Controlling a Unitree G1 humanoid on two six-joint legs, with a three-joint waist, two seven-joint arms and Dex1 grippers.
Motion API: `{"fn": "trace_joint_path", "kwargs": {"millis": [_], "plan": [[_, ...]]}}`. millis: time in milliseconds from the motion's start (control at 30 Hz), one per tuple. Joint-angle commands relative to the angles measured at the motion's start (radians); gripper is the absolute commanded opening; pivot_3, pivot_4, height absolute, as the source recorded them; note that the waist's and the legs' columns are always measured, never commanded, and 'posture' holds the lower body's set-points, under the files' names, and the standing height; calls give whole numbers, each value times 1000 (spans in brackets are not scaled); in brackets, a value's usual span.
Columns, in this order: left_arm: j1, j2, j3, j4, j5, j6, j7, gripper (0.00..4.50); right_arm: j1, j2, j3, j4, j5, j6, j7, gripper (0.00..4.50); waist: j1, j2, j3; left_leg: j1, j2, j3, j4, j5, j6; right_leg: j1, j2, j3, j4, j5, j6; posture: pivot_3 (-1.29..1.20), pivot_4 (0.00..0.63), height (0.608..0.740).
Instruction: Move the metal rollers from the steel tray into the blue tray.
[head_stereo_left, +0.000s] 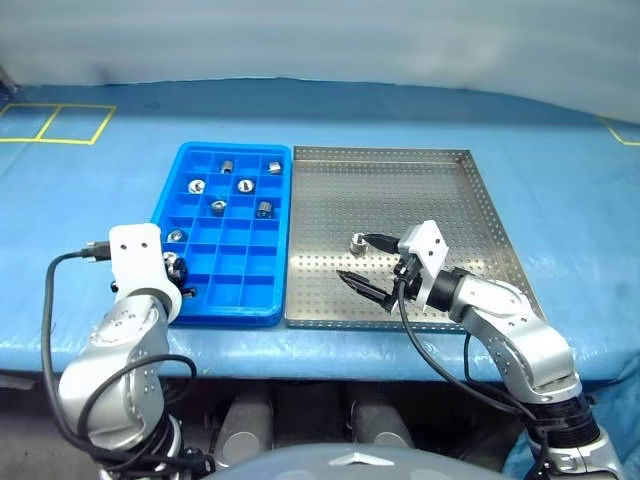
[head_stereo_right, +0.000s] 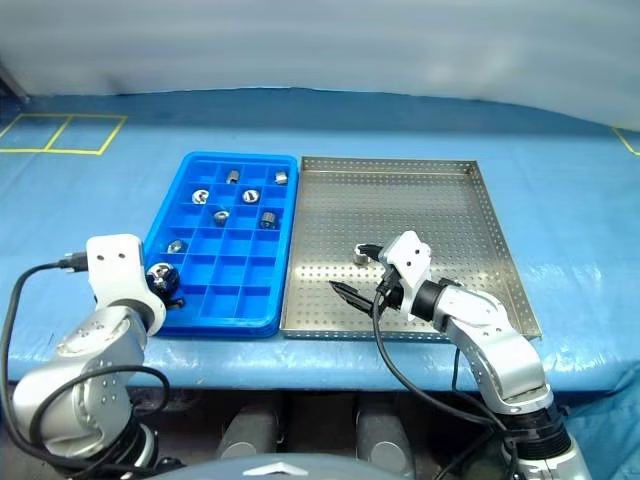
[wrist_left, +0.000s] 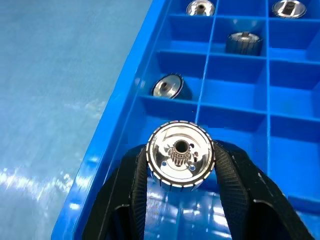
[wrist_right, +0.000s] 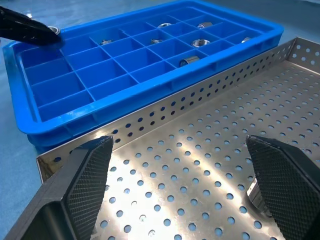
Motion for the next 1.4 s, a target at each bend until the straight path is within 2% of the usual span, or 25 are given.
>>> {"fn": "trace_joint_path", "kwargs": {"millis": [33, 200, 267, 333, 433, 700, 767, 833, 933, 1100, 1233, 1400], "plan": [[14, -12, 9, -54, 22, 9, 12, 1680, -29, -5, -8, 6, -7, -30, 10, 4500, 10, 0, 0, 0, 0, 0, 0, 0, 0, 0, 0, 0, 0, 0, 0, 230, 150, 740], [68, -6, -8, -54, 21, 9, -4, 1680, -51, 7, 2, 22, -15, -36, 10, 4500, 19, 0, 0, 0, 0, 0, 0, 0, 0, 1, 0, 0, -2, 0, 0, 242, 150, 740], [78, 7, -23, -54, 8, 9, -19, 2407, -57, 10, 6, 26, -22, -40, 6, 4500, 22, 0, 0, 0, 0, 0, -1, 0, 0, 1, 0, 0, -3, 0, 0, 244, 150, 740], [72, 6, -27, -54, 17, 9, -10, 2947, -59, 11, 7, 27, -25, -41, 4, 4500, 26, 0, 0, 0, 0, 0, -1, 0, 0, 1, 0, -1, -3, 0, 0, 240, 150, 740], [16, 3, -13, -54, 18, 9, -17, 3941, -53, 7, -3, 14, -17, -40, 9, 4500, 30, 0, 0, 0, 0, -1, -1, 0, 0, 1, 0, -1, -3, 0, 0, 224, 150, 740], [-219, -62, 31, -24, -64, -62, -127, 3941, -21, 22, -33, -28, 30, -77, 23, 4500, 29, 0, 0, 0, 0, -2, -1, 0, 0, 4, 0, -3, -7, 0, 0, 174, 150, 740], [-270, -95, 7, 30, -166, -82, -239, 3941, -18, 21, -36, -29, 15, -73, 2, 4500, 28, 0, 0, 0, 0, -2, -1, -1, 0, 4, 0, -3, -8, 0, 1, 164, 150, 740], [-302, -76, -63, 99, -280, -105, -368, 3941, -11, 16, -43, -36, 20, -65, 0, 4500, 29, 0, 0, 0, 0, -2, -1, -1, 0, 4, 0, -3, -9, 0, 0, 149, 150, 740], [-353, 19, -217, 289, -361, -198, -509, 3941, 14, -11, -64, -74, 40, -52, 14, 4500, 24, 0, 0, 0, 0, -2, -1, -1, 0, 5, 0, -4, -9, 0, 0, 98, 150, 740], [-482, 160, -491, 699, -287, -478, -614, 3941, 72, -79, -93, -118, -11, -33, -27, 4500, -3, 1, 0, 0, 0, -1, -1, -1, 0, 5, 0, -3, -9, 0, 0, 8, 150, 740], [-588, 147, -588, 985, -226, -638, -636, 3941, 143, -83, -129, -176, -15, -17, -80, 4500, -28, 1, -1, -1, 0, -2, -1, -2, 0, 4, 0, -2, -9, 0, 0, -69, 150, 740], [-685, 88, -647, 1288, -180, -811, -703, 3941, 248, -66, -156, -257, -12, -3, -133, 4500, -61, 2, -1, -3, 0, 0, -2, -2, 2, 1, 0, -1, -9, 0, 1, -149, 150, 740]]}}
